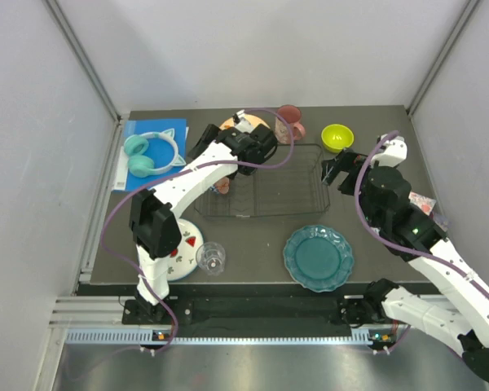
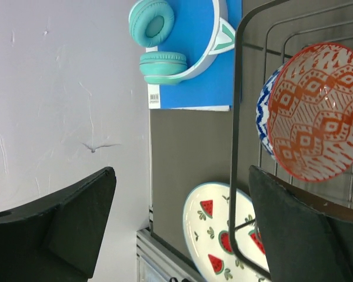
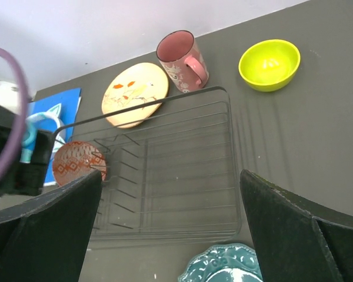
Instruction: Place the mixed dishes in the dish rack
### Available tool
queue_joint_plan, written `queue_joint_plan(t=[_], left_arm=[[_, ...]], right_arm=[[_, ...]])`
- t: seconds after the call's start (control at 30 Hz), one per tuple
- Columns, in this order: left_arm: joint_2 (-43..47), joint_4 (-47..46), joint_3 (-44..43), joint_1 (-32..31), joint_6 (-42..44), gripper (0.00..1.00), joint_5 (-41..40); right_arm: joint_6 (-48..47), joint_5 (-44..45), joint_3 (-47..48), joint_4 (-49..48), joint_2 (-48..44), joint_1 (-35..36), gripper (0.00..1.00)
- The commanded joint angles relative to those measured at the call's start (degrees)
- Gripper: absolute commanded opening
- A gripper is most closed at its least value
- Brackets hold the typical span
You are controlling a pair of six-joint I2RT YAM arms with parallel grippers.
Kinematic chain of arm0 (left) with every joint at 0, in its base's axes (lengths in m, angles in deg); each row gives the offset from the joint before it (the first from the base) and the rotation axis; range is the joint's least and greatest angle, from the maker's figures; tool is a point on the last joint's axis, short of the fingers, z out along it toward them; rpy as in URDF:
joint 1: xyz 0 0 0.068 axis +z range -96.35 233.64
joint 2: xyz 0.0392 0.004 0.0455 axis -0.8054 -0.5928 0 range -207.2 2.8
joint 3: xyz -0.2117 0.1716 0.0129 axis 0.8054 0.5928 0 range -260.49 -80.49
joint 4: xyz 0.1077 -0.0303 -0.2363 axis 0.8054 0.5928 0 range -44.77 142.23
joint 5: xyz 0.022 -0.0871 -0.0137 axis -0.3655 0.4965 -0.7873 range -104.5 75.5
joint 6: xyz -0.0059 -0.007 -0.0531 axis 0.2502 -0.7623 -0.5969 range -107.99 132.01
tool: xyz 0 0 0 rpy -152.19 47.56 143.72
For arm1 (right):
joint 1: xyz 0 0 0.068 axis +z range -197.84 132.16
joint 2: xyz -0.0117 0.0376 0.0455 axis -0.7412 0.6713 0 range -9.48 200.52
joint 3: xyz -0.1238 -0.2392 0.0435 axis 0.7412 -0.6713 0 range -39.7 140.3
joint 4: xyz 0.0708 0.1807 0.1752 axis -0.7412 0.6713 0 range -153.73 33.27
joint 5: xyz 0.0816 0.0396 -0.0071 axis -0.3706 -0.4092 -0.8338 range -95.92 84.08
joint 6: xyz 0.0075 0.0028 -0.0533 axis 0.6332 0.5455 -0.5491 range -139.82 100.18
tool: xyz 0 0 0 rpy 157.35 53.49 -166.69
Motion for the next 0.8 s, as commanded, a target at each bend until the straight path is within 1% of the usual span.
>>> queue_joint_plan(t=[0.0,0.1,0.13,0.17,0.2,0.23,0.27,0.3,0.33,0.4,0.43,0.5,0.53,0.57,0.6,0.67,0.73,0.77], left_arm=[[3.7,-1.5,-4.2,0.0,6.9,0.99,3.6],[6.4,-2.8,-8.0,0.4,11.7,0.99,7.4],[8.6,-3.6,-9.4,0.6,13.9,0.99,9.7],[9.8,-4.3,-12.0,1.1,14.7,0.99,12.1],[13.5,-7.4,-12.7,1.5,16.5,0.99,15.0],[15.7,-9.6,-12.9,1.8,18.9,0.99,16.5],[17.9,-11.4,-11.7,2.5,19.8,0.99,19.3],[22.3,-13.6,-10.5,3.0,21.6,0.99,21.3],[24.5,-17.2,-6.2,3.2,23.2,0.99,21.3],[30.0,-20.4,-0.9,3.3,24.2,0.99,16.9],[31.5,-22.0,4.4,3.4,25.8,0.99,14.8],[35.1,-22.3,8.9,4.9,26.5,0.99,11.6],[35.9,-19.8,9.9,5.9,25.2,0.99,12.5],[37.0,-19.0,9.8,8.7,24.3,0.99,14.2],[39.5,-18.6,9.8,10.8,24.0,0.99,23.2],[42.7,-21.6,12.3,15.7,24.6,0.99,30.1],[45.7,-22.9,15.1,16.5,25.4,0.99,32.8],[46.2,-23.5,15.7,17.1,25.5,0.99,33.6]], right_arm=[[-2.9,1.8,1.1,-1.9,1.2,-1.8,1.0],[-4.0,3.2,3.3,-0.2,4.7,-4.5,1.0],[-4.1,3.5,5.0,1.2,7.6,-5.5,1.0],[-5.1,3.6,6.0,1.7,9.4,-8.1,1.0],[-5.5,3.9,7.0,2.6,11.2,-9.5,1.0],[-6.3,4.0,9.1,3.3,15.0,-10.8,1.0],[-7.6,5.1,10.2,3.5,16.8,-12.5,1.0],[-8.2,8.2,11.1,3.5,18.6,-13.1,1.0],[-9.1,8.4,13.3,3.5,22.6,-13.9,1.0],[-10.0,9.9,16.3,5.0,28.6,-16.2,1.0],[-11.1,9.8,18.6,5.4,30.2,-17.3,1.0],[-11.4,8.5,20.2,5.5,34.0,-18.4,1.0],[-11.0,7.6,21.5,5.2,35.1,-19.8,1.0],[-10.4,6.0,22.2,5.5,36.0,-20.4,0.95],[-9.7,5.2,22.9,5.7,37.3,-20.6,0.94],[-9.2,3.6,23.2,5.0,37.3,-20.5,0.92],[-9.5,3.5,22.2,3.4,37.0,-20.2,0.91],[-9.5,3.7,22.8,3.6,37.7,-20.9,0.94]])
